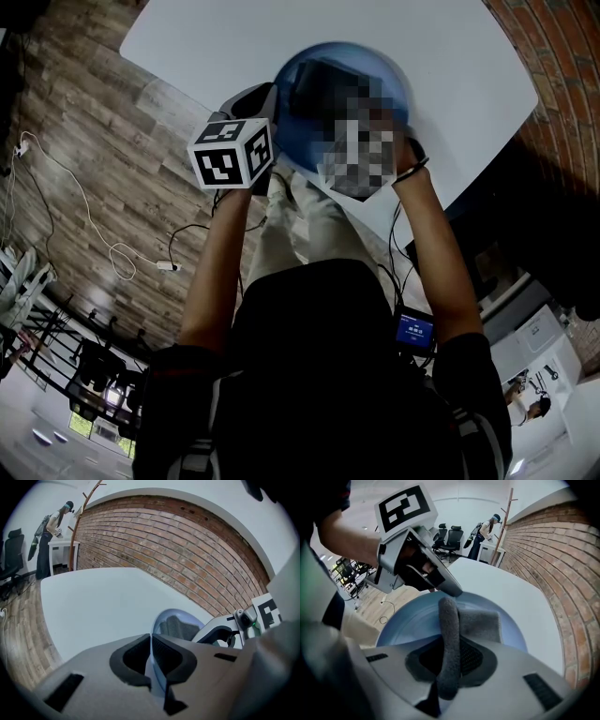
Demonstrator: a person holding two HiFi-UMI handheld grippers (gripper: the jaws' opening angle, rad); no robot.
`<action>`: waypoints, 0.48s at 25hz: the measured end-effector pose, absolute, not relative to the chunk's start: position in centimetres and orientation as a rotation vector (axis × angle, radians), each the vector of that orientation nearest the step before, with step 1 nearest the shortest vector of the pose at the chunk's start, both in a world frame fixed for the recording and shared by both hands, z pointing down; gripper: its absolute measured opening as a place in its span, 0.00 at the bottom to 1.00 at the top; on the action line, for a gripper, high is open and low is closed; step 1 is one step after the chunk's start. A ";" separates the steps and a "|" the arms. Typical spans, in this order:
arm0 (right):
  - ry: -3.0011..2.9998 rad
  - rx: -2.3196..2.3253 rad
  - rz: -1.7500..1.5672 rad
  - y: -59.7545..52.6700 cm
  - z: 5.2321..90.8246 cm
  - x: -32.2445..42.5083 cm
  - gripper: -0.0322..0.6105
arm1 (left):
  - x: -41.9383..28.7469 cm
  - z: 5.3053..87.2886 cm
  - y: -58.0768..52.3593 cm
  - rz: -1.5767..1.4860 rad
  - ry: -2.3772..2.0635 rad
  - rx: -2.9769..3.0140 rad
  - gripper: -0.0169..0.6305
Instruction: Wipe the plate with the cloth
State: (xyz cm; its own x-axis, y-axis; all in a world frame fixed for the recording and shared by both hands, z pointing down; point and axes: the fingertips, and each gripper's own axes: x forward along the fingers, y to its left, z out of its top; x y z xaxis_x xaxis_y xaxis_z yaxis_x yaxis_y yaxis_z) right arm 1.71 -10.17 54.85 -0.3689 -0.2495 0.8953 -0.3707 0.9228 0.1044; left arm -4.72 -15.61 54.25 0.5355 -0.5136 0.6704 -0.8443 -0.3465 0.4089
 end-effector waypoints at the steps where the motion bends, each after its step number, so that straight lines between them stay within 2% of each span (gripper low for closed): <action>1: -1.967 0.452 0.137 -10.3 54.9 2.0 0.13 | -4.7 54.3 -15.6 0.560 -1.097 2.022 0.07; 12: -1.936 0.497 0.153 -11.3 55.0 3.2 0.13 | -5.0 54.4 -15.7 0.557 -1.087 2.024 0.07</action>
